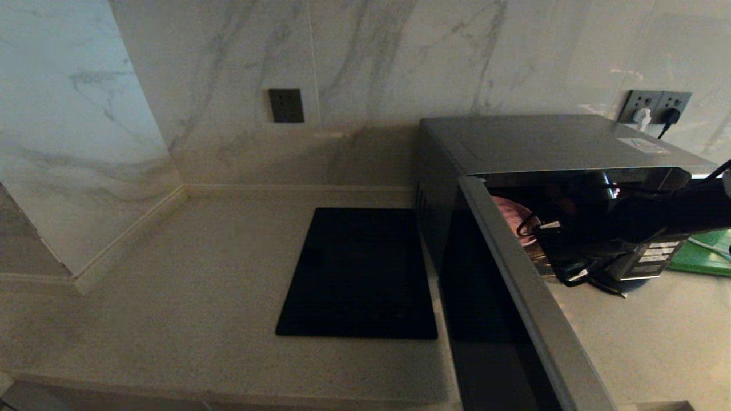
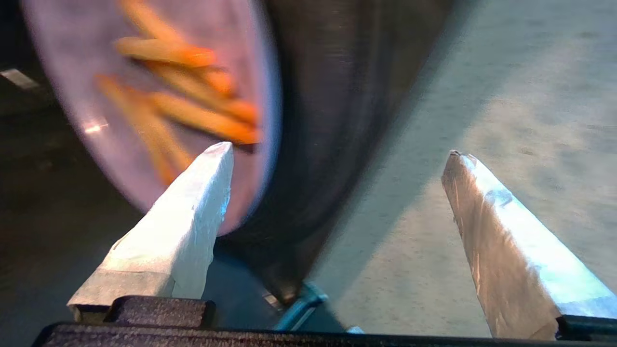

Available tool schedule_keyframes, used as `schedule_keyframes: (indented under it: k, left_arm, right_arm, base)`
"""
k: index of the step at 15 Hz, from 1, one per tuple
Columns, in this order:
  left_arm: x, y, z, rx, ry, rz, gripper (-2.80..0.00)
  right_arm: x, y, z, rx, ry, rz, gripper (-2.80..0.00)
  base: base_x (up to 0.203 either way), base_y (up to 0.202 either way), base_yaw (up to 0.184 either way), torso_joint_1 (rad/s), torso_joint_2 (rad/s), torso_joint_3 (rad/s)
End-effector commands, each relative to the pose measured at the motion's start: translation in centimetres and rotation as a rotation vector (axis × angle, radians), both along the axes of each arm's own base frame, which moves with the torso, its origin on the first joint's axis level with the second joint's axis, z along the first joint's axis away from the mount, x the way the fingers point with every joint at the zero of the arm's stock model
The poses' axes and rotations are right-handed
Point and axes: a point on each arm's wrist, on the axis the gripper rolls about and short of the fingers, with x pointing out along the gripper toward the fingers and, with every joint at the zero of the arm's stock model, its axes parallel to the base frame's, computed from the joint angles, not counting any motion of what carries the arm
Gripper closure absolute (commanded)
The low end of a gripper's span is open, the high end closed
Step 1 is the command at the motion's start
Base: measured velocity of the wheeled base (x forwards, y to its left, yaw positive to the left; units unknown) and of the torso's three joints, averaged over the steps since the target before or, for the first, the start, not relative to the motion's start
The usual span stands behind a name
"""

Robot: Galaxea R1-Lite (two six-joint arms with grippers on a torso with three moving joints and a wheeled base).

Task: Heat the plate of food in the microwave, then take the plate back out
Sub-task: Take the plate out of the microwave

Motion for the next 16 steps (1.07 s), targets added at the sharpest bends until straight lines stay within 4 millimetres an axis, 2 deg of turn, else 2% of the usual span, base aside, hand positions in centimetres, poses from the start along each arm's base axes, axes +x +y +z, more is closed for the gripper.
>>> schedule_keyframes:
  k: [1, 4, 9, 13, 16]
  left_arm:
    - [0.0, 0.0, 0.0, 0.0, 0.001, 0.0, 0.0]
    - [0.0, 0.0, 0.0, 0.0, 0.001, 0.001, 0.0]
    - [0.0, 0.0, 0.0, 0.0, 0.0, 0.0, 0.0]
    - [0.0, 0.0, 0.0, 0.0, 0.001, 0.0, 0.0]
    - [0.0, 0.0, 0.0, 0.0, 0.0, 0.0, 0.0]
  right_arm:
    - [0.3, 0.0, -0.5, -0.001, 0.01, -0.01, -2.8]
    - [1.2, -0.1, -1.2, -0.044, 0.021, -0.042, -2.8]
    - [1.3, 0.4, -1.8, -0.067, 0.074, -0.015, -2.8]
    - [1.0, 0.3, -1.4, -0.103, 0.104, -0.023, -2.8]
    - [0.6, 0.2, -0.1, -0.113, 0.082, -0.029, -2.8]
  base:
    - [0.0, 0.0, 0.0, 0.0, 0.0, 0.0]
    - [0.0, 0.0, 0.0, 0.0, 0.0, 0.0]
    - [0.0, 0.0, 0.0, 0.0, 0.0, 0.0]
    - [0.0, 0.0, 0.0, 0.0, 0.0, 0.0]
    - [0.0, 0.0, 0.0, 0.0, 0.0, 0.0]
